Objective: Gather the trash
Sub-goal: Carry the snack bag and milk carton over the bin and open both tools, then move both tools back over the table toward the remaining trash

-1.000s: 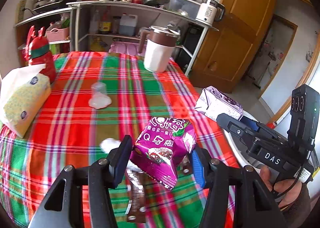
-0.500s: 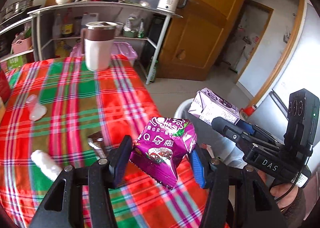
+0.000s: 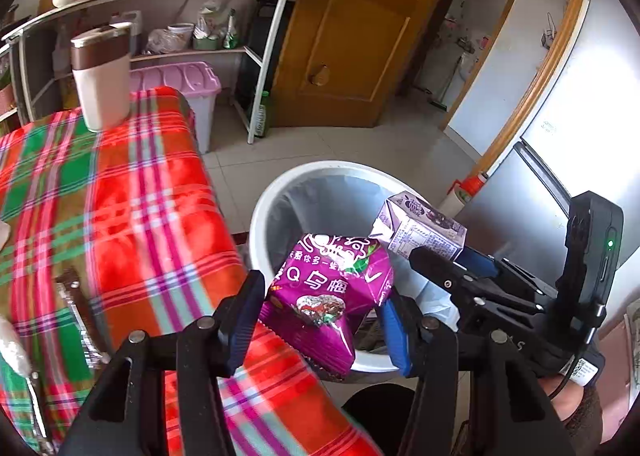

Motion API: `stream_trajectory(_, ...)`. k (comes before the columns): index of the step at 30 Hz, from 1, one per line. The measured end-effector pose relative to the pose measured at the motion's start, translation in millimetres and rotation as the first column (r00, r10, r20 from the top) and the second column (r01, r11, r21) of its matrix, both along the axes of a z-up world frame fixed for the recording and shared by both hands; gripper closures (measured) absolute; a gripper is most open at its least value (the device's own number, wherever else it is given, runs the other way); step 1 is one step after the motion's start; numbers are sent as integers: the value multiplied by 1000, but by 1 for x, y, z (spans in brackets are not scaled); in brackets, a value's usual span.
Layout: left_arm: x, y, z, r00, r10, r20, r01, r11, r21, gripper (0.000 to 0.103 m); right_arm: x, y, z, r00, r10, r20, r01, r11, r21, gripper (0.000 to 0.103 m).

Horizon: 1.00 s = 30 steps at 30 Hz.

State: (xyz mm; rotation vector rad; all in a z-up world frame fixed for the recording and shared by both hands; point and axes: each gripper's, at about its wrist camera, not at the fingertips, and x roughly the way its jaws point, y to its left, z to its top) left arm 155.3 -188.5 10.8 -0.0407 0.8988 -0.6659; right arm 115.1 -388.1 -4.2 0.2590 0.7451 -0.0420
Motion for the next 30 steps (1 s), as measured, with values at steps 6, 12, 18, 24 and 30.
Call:
stream_trajectory(6,0,-30,-9,999,-32,-26,32,999,18,46,-3,-20,-14,998,-43,-48,42,999,-6,41)
stream_trajectory(12,3,-43,-16,998,-36,-50,38,999,35,44,-4,-31,-20,996,-66,-66,65,998,-17,41)
stream_trajectory(18,3,-43,-19,998,-30,-57,32,999,36,31,-9,-37,-22,994,-82,-69,82,997,-5,41)
stream_trajectory(24,0,-39,-17,998,-30,-53,31,999,31,30,-11,-32,-20,995,-78,-63,78,997,1,41)
stream_trajectory(30,-5,-17,-11,1000,-3,-30,4,1000,15,30,-14,-22,-13,997,-61,-45,61,998,3,41)
